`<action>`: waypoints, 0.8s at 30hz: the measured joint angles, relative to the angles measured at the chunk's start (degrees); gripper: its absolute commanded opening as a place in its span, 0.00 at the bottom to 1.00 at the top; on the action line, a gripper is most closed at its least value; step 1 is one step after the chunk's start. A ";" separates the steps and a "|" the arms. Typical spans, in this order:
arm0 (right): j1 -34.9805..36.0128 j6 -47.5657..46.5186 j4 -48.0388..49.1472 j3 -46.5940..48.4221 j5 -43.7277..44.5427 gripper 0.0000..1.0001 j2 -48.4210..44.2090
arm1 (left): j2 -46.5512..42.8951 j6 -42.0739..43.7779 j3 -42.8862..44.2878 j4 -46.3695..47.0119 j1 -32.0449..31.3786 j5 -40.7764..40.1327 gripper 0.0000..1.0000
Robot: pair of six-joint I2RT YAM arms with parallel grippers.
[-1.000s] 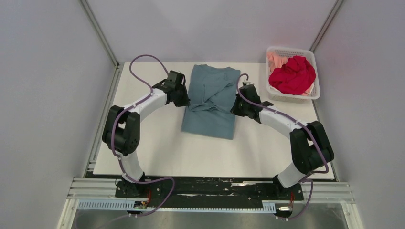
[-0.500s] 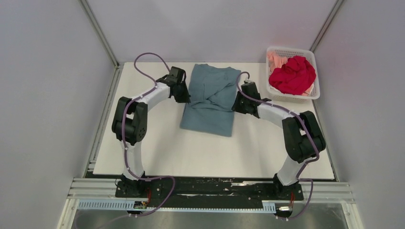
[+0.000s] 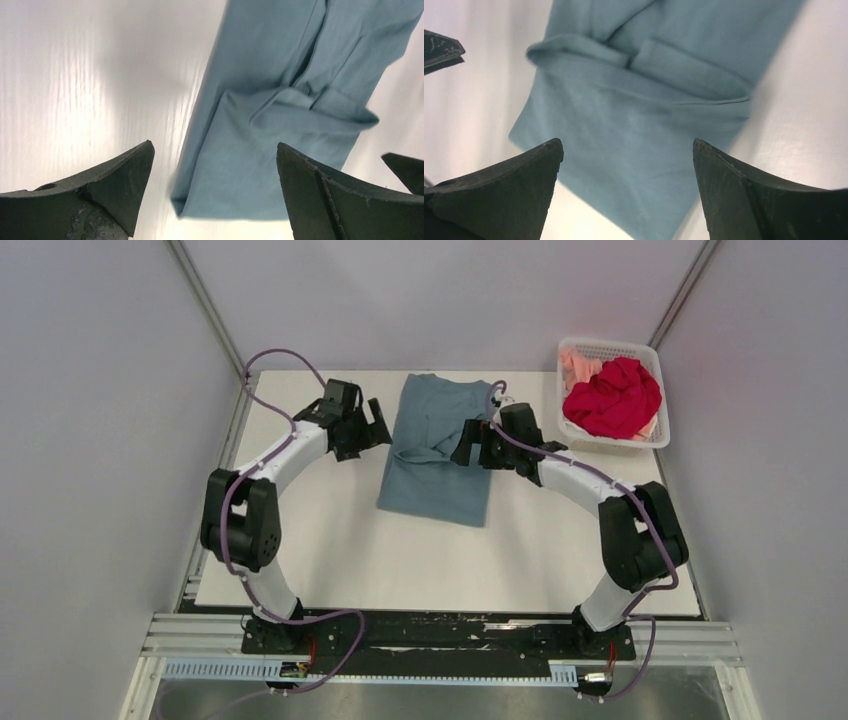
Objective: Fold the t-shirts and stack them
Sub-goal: Fold the folded rectangular tshirt in 1/3 of the way
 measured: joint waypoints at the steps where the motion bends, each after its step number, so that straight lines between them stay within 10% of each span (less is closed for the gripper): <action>1: 1.33 -0.33 0.20 -0.50 -1.01 1.00 -0.44 | -3.39 -0.24 -3.41 -0.11 0.00 -0.35 1.00; 11: 9.03 -0.92 1.66 4.83 -6.64 1.00 10.29 | -15.89 -3.54 -25.11 2.27 -0.11 -0.74 1.00; 24: 8.15 -5.35 -0.46 29.68 0.17 1.00 27.28 | -8.83 -5.40 -25.11 7.15 -0.09 5.16 0.85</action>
